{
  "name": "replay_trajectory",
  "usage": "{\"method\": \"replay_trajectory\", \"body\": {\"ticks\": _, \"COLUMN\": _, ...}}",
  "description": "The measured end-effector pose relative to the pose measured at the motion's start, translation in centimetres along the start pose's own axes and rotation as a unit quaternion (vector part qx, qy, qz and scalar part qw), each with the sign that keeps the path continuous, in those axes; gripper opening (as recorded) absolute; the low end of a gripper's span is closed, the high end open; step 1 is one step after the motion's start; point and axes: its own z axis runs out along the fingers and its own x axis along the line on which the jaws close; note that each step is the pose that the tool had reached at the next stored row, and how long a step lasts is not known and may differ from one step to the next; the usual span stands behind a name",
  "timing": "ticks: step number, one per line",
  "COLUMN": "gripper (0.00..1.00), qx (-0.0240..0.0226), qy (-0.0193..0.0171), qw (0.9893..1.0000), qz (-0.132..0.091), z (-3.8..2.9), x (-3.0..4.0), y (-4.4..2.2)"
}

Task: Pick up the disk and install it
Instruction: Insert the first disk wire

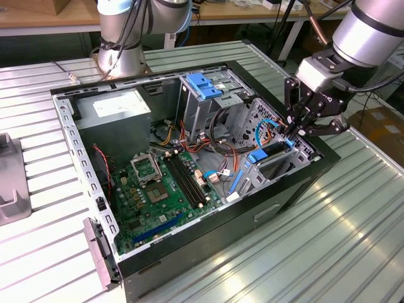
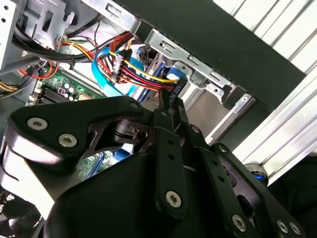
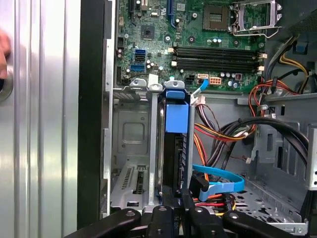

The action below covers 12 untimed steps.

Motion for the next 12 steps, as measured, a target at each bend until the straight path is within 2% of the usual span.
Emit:
{"method": "replay_trajectory", "body": {"ticks": 7, "gripper": 0.18, "qx": 0.0001, "qy": 0.0001, "qw": 1.0, "qz": 0.002, "z": 0.51, "x": -0.01, "y": 0.52}}
{"method": "replay_trajectory", "body": {"ticks": 12, "gripper": 0.18, "qx": 0.0002, "qy": 0.0001, "qw": 1.0, "qz": 0.003, "z": 0.79, "x": -0.17, "y": 1.13}}
